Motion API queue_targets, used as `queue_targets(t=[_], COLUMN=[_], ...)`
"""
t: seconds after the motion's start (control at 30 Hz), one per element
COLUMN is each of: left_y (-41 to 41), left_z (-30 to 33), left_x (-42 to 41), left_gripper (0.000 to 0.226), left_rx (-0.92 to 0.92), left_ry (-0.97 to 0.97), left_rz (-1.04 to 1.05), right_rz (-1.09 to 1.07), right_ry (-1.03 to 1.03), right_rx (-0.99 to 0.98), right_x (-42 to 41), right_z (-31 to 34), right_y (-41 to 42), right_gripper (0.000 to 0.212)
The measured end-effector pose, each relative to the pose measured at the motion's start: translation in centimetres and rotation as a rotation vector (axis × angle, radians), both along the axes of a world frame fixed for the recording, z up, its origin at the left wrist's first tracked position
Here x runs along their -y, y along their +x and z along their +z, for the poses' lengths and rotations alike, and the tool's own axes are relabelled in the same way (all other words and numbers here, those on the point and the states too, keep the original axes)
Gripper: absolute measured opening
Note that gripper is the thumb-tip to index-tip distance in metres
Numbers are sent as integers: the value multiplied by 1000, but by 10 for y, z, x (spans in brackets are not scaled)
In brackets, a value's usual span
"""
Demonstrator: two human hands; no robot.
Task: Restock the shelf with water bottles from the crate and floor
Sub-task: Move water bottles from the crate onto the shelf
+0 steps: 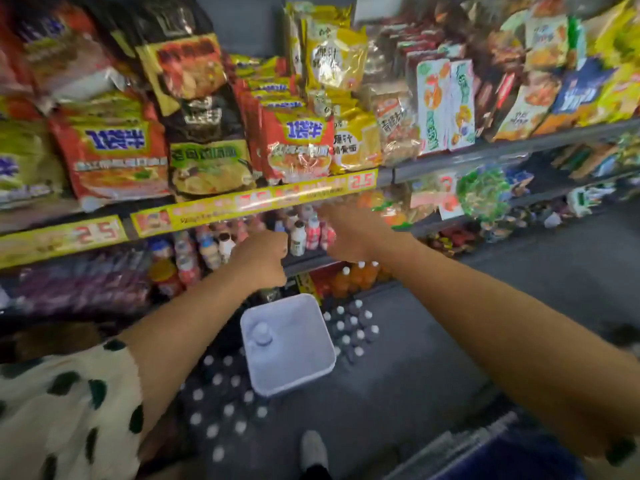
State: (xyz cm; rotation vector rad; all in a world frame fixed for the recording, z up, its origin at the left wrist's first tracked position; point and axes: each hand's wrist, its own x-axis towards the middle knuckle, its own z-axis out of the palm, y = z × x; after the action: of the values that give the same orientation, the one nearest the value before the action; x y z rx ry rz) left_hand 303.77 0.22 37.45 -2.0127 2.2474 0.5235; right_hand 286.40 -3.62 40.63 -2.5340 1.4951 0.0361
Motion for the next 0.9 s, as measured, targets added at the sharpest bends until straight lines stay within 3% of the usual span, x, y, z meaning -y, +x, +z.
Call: queue_targets(t=[0.3, 0.4, 0.5, 0.67, 0.9], left_y=[39, 54, 71, 92, 99], left_z=[-237, -302, -356, -410, -425], left_x=[-15, -14, -8, -2, -9], left_gripper=[52, 64, 58, 39, 36], left_rx=[58, 81, 55, -32, -113], left_ry=[278, 306, 295, 289, 263], left_rz=[167, 215, 282, 366, 379], right_rz=[75, 87, 82, 135, 198], right_ry=[295, 329, 340, 362, 341], right_rx=[-98, -106, -70, -112, -155], right_x=[-1, 5, 17, 35, 36], right_z=[-267, -345, -406, -476, -515], right_y=[51, 74, 101, 137, 154], right_gripper=[56, 59, 63, 73, 62])
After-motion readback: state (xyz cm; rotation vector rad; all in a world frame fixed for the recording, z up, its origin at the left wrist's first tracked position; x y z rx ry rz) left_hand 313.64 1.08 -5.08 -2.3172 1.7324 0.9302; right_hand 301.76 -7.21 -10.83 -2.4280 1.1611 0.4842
